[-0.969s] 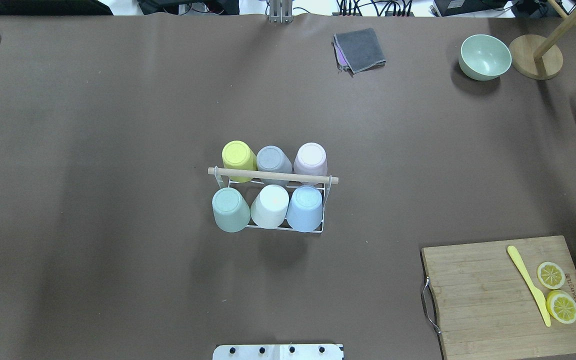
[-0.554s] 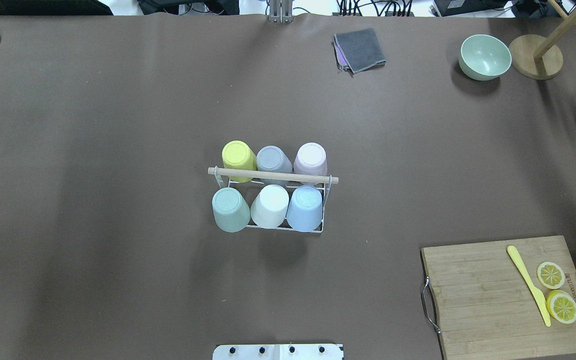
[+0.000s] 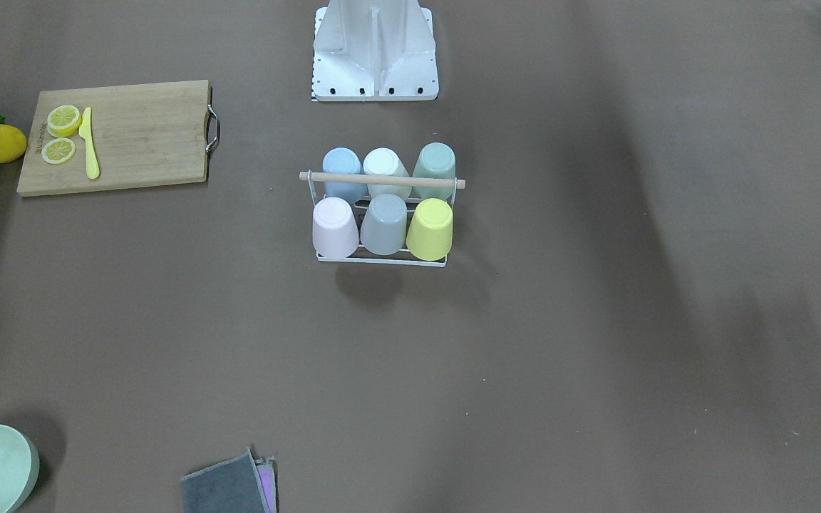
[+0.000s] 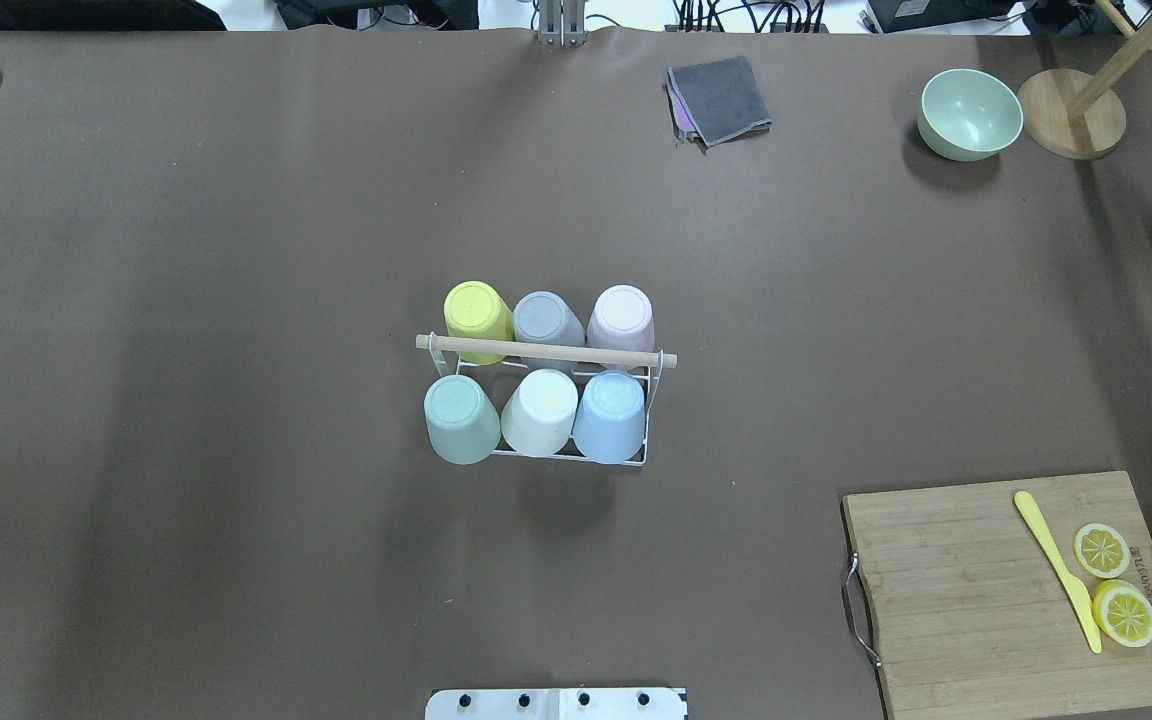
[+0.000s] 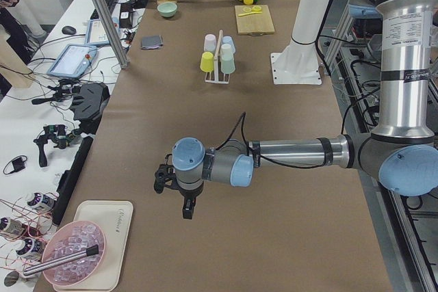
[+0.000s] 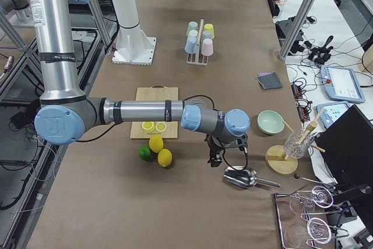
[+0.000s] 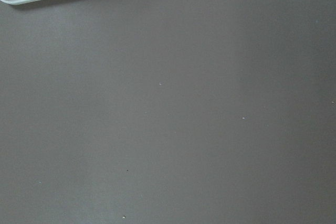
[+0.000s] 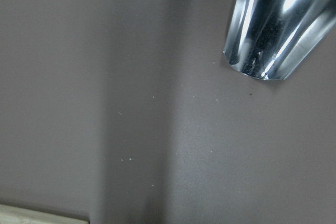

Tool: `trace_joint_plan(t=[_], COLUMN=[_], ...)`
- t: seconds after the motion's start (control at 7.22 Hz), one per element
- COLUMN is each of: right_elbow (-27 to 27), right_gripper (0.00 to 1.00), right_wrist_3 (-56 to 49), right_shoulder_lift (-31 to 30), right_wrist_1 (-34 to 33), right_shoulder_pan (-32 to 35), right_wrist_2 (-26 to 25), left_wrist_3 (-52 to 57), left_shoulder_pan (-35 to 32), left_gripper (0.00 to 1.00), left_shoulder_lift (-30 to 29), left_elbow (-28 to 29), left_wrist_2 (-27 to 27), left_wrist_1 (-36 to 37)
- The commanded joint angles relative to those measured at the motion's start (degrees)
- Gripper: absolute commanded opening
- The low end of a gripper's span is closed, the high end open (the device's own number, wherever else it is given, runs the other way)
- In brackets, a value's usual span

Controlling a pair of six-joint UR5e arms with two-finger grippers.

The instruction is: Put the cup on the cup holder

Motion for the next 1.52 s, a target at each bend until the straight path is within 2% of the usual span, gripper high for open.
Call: trace_joint_plan(t=[0.0,0.28,0.42,0.69,1.38], right_elbow=[-0.61,-2.87,-2.98,-1.84,-0.34], right_gripper=[0.99,0.99,0.99,0.99,0.99], right_wrist_3=[6.86,12.14,15.12,15.42,15.68], right_shoulder_lift=[-0.77,-1.03,-0.69,-0.33,-0.95], right_wrist_1=[2.86,6.79,8.03,8.4,11.73], right_shoulder_pan=[-0.29,-1.43,-1.96,-2.05,-2.05], right_wrist_2=[-0.15,-0.33,-1.98,-5.75,-6.13], left_wrist_3=[-0.01,0.07,0.25,-0.1,-0.19], left_shoulder_pan=[-0.99,-1.08,-0.82,-0.99,-0.9], left_gripper=[0.97,0.97,0.97,0.97,0.97], left_shoulder_lift=[0.35,0.35,1.22,1.76,1.94], left_elbow=[-0.39,-2.14,-1.89,-1.37,-1.63], left_wrist_2=[-1.16,-1.24,-1.07,-1.07,-1.16], left_wrist_1=[-0.01,-0.01,-0.01,-0.01,-0.01])
